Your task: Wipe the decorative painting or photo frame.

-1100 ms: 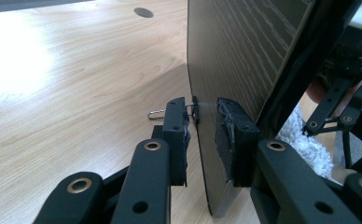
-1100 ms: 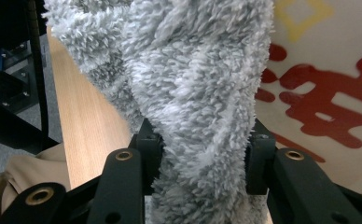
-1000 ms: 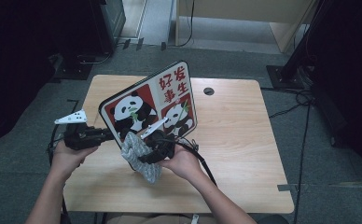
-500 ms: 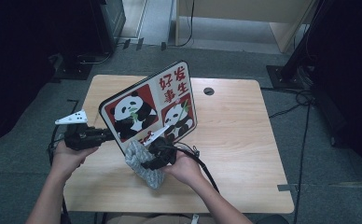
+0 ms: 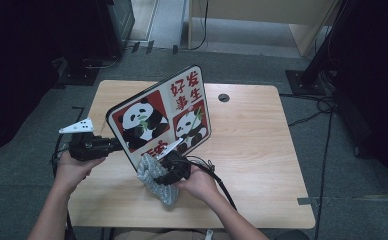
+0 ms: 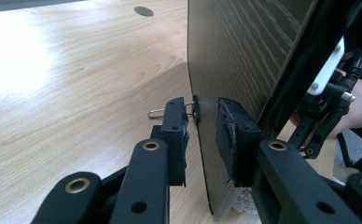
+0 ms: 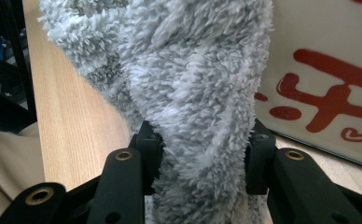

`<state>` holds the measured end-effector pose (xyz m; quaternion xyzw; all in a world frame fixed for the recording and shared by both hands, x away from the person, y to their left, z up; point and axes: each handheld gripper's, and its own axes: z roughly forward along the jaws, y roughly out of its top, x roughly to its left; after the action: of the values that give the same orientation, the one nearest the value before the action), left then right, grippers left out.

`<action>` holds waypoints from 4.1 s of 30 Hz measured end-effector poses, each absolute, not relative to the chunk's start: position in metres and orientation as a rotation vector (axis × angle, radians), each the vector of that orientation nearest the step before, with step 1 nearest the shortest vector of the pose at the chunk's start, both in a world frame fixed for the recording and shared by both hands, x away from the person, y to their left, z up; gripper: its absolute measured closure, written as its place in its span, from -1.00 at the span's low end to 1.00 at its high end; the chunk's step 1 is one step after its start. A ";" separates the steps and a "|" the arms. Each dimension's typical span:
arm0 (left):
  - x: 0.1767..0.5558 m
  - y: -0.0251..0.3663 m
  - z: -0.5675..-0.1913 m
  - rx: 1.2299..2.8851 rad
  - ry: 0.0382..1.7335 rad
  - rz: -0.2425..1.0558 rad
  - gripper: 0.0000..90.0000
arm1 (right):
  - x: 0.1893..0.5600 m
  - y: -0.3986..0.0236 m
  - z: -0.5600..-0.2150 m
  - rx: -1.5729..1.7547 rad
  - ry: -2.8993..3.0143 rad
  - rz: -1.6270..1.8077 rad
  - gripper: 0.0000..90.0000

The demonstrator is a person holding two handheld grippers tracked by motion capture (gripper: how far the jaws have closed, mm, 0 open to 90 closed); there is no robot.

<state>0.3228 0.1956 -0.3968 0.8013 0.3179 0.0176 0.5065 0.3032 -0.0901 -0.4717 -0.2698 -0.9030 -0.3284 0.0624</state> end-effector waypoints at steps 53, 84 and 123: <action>0.325 0.229 -0.400 1.929 0.849 0.138 0.11 | 0.289 -0.057 -0.378 -0.665 -2.687 -1.168 0.36; 0.312 0.244 -0.402 1.883 0.873 0.158 0.10 | 0.315 0.000 -0.298 -0.684 -2.630 -1.318 0.35; 0.313 0.245 -0.404 1.876 0.857 0.158 0.07 | 0.322 -0.007 -0.304 -0.767 -2.576 -1.289 0.35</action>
<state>0.3132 0.2446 -0.4041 0.7794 0.3563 0.0656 0.5112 0.3218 -0.0071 -0.3037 -0.2565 -0.8614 -0.4311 0.0800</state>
